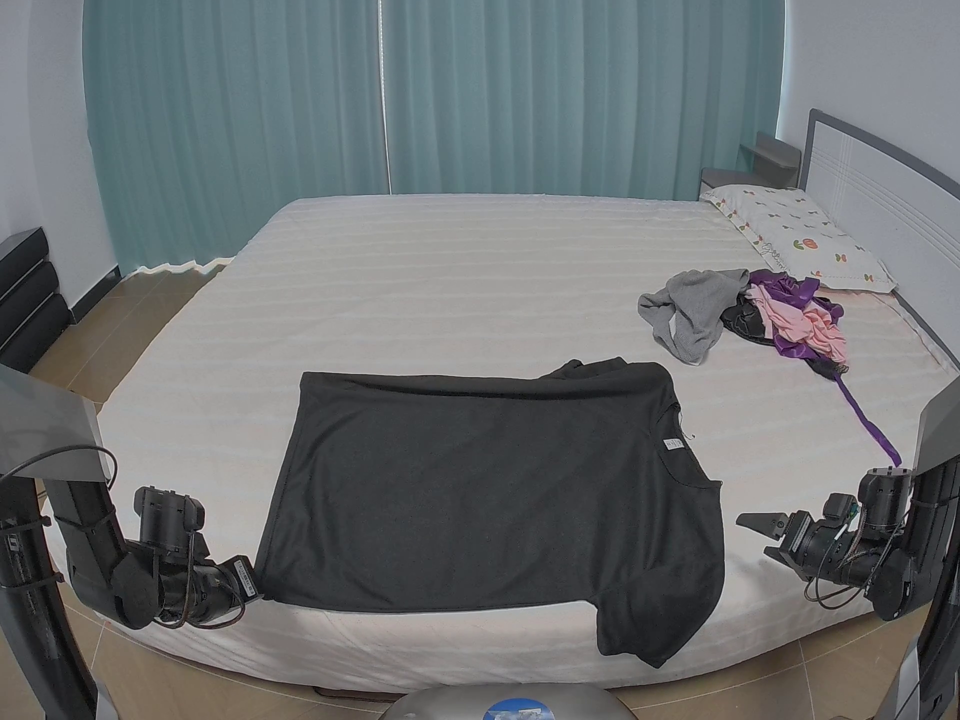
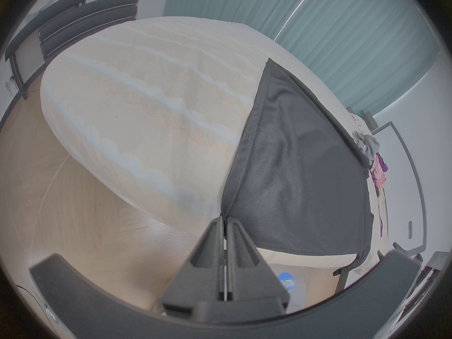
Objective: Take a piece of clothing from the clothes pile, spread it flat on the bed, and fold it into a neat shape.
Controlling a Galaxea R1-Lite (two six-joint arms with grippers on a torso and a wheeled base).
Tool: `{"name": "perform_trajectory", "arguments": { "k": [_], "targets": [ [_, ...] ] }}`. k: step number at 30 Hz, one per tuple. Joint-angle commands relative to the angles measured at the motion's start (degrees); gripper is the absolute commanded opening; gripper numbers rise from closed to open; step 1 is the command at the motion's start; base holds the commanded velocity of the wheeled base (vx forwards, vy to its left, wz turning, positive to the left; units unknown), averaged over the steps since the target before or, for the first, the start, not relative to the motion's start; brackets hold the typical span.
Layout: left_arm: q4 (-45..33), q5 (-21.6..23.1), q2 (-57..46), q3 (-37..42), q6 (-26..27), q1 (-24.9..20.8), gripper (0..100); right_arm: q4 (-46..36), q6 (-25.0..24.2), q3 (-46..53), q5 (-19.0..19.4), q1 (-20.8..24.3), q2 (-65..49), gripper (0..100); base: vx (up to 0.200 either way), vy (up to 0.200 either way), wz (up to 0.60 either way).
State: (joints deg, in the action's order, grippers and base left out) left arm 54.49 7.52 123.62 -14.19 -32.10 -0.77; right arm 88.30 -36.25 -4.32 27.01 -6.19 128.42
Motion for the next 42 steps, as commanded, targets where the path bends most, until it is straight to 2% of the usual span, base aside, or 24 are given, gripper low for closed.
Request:
{"name": "perform_trajectory", "arguments": {
  "k": [1,6,20,24,25,27,42],
  "targets": [
    [0.0,-0.8,-0.8,0.7,0.6,0.8,0,1.1,0.0,0.9,0.0,0.0,1.4,100,0.0,0.0,0.0],
    [-0.8,-0.8,-1.6,2.2,4.0,1.6,0,1.4,0.0,0.9,0.0,0.0,1.5,100,0.0,0.0,0.0],
    [-0.3,-0.8,-1.3,2.1,4.2,1.5,0,1.4,0.2,-1.0,-0.3,1.3,6.4,100,0.0,0.0,0.0],
    [-0.2,-0.7,-1.3,1.7,3.7,1.5,0,1.4,0.2,-2.6,-3.1,3.0,9.0,100,0.0,0.0,0.0],
    [-0.2,-0.6,-1.4,1.6,3.7,1.6,0,1.4,0.2,-3.9,-5.6,4.3,10.2,100,0.0,0.0,0.0],
    [-0.2,-0.2,-1.5,1.4,3.6,1.7,0,1.4,0.0,-5.7,-7.3,5.1,11.2,100,0.0,0.0,0.0],
    [-0.2,0.8,-1.3,1.5,3.6,1.7,0,0.5,-0.7,-14.4,-7.9,7.5,13.6,100,0.0,0.0,0.0]
  ]
}}
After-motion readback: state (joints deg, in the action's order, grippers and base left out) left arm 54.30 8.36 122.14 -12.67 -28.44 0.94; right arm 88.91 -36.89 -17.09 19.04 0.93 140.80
